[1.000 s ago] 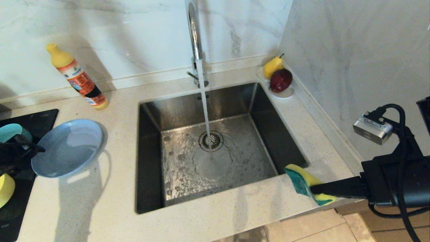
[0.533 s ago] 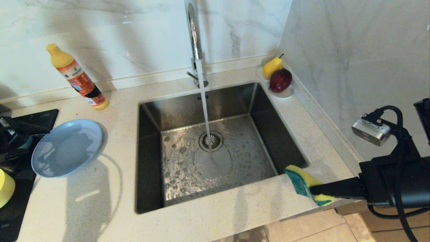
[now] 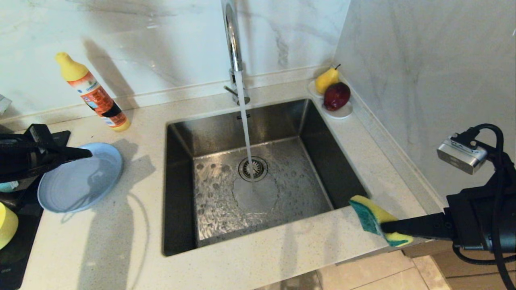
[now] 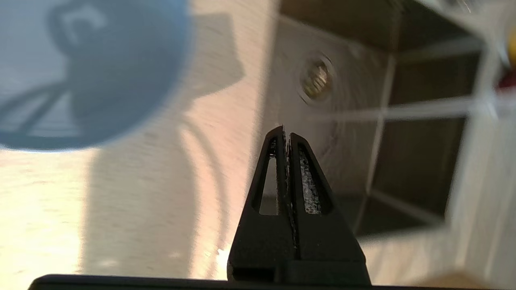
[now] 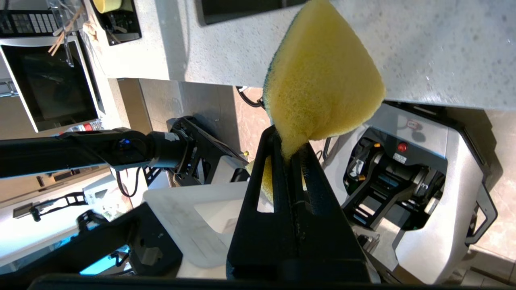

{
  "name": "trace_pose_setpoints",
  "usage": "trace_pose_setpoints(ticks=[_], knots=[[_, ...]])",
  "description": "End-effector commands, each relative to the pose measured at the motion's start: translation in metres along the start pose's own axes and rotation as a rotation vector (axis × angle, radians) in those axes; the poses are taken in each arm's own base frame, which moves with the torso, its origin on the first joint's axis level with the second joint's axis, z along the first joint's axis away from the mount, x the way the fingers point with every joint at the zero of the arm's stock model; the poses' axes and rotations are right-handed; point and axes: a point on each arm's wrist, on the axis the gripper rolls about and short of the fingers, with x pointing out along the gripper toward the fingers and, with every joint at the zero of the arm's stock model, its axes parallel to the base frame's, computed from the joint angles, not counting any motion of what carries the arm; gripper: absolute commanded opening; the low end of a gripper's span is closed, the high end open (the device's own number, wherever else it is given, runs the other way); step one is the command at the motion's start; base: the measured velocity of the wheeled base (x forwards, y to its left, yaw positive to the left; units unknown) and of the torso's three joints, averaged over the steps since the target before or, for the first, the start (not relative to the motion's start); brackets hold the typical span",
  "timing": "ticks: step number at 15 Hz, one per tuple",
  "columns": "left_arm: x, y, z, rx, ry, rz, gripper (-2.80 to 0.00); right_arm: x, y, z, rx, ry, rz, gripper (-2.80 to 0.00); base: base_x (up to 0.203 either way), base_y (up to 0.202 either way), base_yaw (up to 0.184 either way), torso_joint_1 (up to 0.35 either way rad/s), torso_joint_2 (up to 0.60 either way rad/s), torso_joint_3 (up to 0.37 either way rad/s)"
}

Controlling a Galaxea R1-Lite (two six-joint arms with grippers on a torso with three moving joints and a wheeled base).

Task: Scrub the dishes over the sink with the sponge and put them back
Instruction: Put down the sponge

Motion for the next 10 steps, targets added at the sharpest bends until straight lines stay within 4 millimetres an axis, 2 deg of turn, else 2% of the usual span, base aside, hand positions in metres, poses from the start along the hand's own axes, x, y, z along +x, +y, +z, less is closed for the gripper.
trace_pose_setpoints(ticks=[1,5,8,10], knots=[[0.002,-0.004,-0.013,0.062,0.032,0.007,-2.80,-0.004,0.000,-0.004,0.000,-0.007,-0.003,-2.80,0.000,0.000,0.000,0.000,0.00,0.000],[0.022,0.000,-0.031,0.266,0.071,0.174,-2.80,0.001,-0.002,0.000,-0.002,-0.030,-0.059,-2.80,0.000,0.000,0.000,0.000,0.00,0.000],[0.019,-0.022,-0.050,0.375,0.062,0.226,-2.80,0.015,-0.007,0.010,-0.006,-0.020,-0.104,-2.80,0.000,0.000,0.000,0.000,0.00,0.000],[0.019,-0.037,-0.062,0.477,0.024,0.163,-2.80,0.018,-0.010,0.009,-0.025,-0.013,-0.126,-2.80,0.000,0.000,0.000,0.000,0.00,0.000]])
